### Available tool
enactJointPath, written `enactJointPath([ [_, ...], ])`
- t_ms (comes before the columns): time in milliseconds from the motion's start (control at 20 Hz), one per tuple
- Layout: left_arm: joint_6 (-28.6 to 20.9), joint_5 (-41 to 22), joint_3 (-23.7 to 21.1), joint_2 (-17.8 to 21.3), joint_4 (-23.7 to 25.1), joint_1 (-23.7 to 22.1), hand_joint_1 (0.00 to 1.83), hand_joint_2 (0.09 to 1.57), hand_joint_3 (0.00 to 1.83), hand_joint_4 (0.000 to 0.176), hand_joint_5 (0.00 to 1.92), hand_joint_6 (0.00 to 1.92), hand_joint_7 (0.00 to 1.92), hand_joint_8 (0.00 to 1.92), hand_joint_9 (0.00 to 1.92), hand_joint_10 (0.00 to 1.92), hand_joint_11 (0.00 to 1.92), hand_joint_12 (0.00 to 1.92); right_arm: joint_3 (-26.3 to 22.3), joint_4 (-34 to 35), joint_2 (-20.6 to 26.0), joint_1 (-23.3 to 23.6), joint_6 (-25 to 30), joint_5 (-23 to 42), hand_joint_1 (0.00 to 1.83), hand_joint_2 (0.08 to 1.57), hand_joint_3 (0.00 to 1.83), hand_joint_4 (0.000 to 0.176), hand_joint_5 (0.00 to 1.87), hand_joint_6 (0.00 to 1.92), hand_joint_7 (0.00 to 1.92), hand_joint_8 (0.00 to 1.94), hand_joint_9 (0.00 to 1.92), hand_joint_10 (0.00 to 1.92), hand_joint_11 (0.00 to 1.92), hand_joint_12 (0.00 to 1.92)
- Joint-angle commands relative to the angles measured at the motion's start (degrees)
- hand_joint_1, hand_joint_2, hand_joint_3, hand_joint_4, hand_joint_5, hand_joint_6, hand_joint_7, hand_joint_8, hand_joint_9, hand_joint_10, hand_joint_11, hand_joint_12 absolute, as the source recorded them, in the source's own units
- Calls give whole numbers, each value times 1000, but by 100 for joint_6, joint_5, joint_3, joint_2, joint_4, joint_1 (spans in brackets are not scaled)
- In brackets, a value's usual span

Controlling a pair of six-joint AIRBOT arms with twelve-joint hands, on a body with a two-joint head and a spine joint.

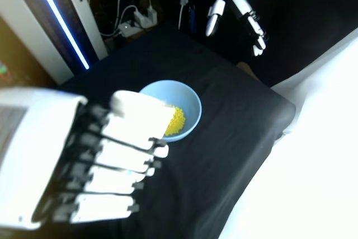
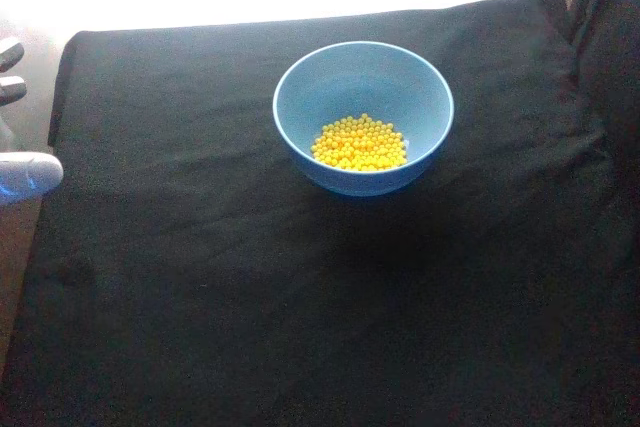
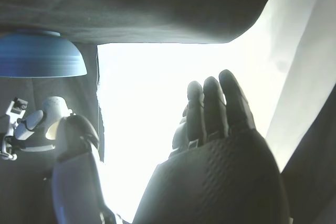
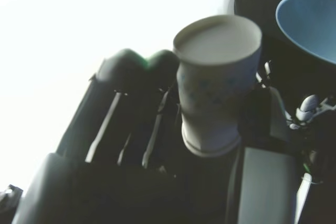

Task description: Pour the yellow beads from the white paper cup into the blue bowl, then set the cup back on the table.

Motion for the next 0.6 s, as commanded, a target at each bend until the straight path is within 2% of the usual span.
enactJointPath([
  [0, -48, -693, 5, 21, -133, -20, 492, 816, 0, 47, 0, 0, 294, 0, 196, 0, 0, 391, 77, 627, 19, -143, 3, 933, 1268, 1069, 0, 0, 997, 810, 1209, 742, 1313, 306, 962, 1164],
  [50, -48, -678, 5, 17, -133, -17, 488, 817, 0, 51, 0, 0, 292, 1, 204, 2, 0, 452, 139, 1153, 15, -475, 3, 1222, 1284, 1045, 0, 0, 1054, 705, 1265, 657, 1364, 259, 1012, 1109],
  [100, -48, -674, 5, 15, -133, -17, 494, 816, 0, 49, 0, 0, 289, 0, 191, 4, 0, 417, 168, 1426, 9, -676, 3, 1369, 1294, 1036, 0, 0, 1067, 667, 1298, 605, 1402, 212, 1043, 1072],
  [150, -48, -675, 3, 13, -133, -14, 502, 830, 3, 42, 0, 0, 273, 1, 168, 3, 0, 369, 205, 1825, -6, -949, 3, 1580, 1294, 1037, 0, 0, 1055, 694, 1301, 594, 1413, 160, 1075, 985],
  [200, -48, -676, 2, 11, -133, -10, 501, 836, 5, 43, 0, 0, 272, 2, 167, 4, 0, 359, 229, 2160, -21, -1169, 4, 1753, 1287, 1051, 2, 0, 1014, 764, 1267, 651, 1405, 117, 1070, 952],
  [250, -48, -674, 2, 10, -133, -8, 519, 846, 8, 35, 0, 0, 279, 5, 186, 12, 0, 356, 249, 2410, -37, -1363, 4, 1884, 1282, 1053, 0, 0, 1001, 812, 1272, 620, 1417, 81, 1116, 874],
  [300, -48, -672, 2, 9, -132, -4, 524, 847, 8, 35, 0, 0, 291, 9, 191, 13, 0, 356, 276, 2672, -69, -1552, 4, 2009, 1283, 1047, 1, 0, 1010, 806, 1289, 582, 1426, 52, 1137, 818],
  [350, -48, -678, 2, 9, -133, 7, 533, 856, 11, 36, 2, 1, 297, 11, 191, 12, 0, 355, 320, 2940, -132, -1729, 4, 2157, 1282, 1046, 1, 0, 1015, 801, 1289, 578, 1424, 43, 1133, 804],
  [450, -48, -681, 2, -2, -132, 14, 535, 854, 6, 13, 0, 0, 307, 5, 174, 7, 0, 272, 366, 3216, -212, -1912, 4, 2294, 1281, 1049, 0, 0, 1013, 796, 1270, 622, 1444, 27, 1103, 881],
  [500, -47, -683, 4, -10, -132, 17, 527, 859, 2, 5, 0, 0, 311, 2, 199, 6, 0, 355, 392, 3414, -259, -2051, 4, 2398, 1284, 1053, 1, 0, 1004, 796, 1255, 665, 1457, 26, 1102, 926],
  [550, -47, -680, 7, -16, -132, 19, 531, 860, 1, 12, 5, 1, 294, 3, 212, 6, 0, 432, 409, 3746, -323, -2265, 5, 2610, 1288, 1058, 0, 0, 981, 829, 1254, 670, 1471, 24, 1129, 905],
])
